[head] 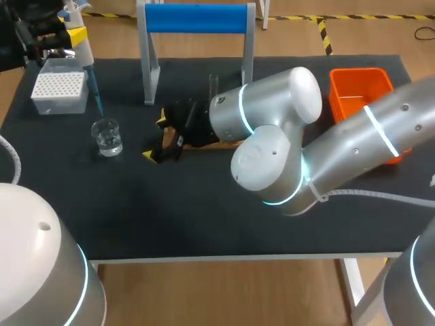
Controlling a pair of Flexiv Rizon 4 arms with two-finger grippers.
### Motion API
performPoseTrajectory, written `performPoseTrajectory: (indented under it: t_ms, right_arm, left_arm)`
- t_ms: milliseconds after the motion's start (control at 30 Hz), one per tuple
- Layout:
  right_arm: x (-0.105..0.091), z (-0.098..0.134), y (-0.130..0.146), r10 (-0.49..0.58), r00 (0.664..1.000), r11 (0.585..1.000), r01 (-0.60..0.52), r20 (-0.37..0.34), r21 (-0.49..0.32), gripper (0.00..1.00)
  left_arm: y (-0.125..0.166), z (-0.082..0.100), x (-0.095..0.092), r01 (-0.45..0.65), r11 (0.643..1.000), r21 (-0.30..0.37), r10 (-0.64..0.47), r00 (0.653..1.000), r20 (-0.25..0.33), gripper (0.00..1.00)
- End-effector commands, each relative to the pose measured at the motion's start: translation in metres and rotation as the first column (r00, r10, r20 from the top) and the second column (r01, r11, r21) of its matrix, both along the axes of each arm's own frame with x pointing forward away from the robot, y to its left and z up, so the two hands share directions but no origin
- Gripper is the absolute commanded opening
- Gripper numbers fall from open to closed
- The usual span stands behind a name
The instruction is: Invert the test tube, pick up the pipette, mount the tip to pipette, aspirate from beaker and dispense into the tube, eject the tip, return the pipette, and cap with the stopper.
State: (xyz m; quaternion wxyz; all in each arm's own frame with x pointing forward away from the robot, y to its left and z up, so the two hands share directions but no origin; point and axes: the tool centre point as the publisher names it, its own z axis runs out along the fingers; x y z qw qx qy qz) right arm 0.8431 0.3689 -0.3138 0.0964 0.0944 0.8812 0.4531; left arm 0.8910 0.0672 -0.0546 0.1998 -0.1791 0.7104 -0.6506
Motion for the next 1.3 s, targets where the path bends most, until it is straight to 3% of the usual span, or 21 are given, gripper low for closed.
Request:
performPoseTrajectory:
  t_ms: [33, 767, 1300]
  right_arm:
    - [-0.001, -0.007, 0.01, -0.024, 1.0, 1.0, 0.024, 0.003, -0.019, 1.0]
    - [0.005, -0.031, 0.022, -0.063, 0.998, 0.998, 0.063, -0.012, -0.026, 1.0]
    - [0.005, -0.035, 0.027, -0.06, 0.998, 0.998, 0.059, -0.016, -0.034, 1.0]
  left_arm:
    - [-0.001, 0.0, 0.0, -0.002, 1.0, -0.001, 0.002, 1.0, 0.002, 0.0]
    - [-0.001, 0.0, 0.0, -0.002, 1.0, -0.001, 0.002, 1.0, 0.002, 0.0]
    - [-0.001, 0.0, 0.0, -0.002, 1.0, -0.001, 0.002, 1.0, 0.002, 0.0]
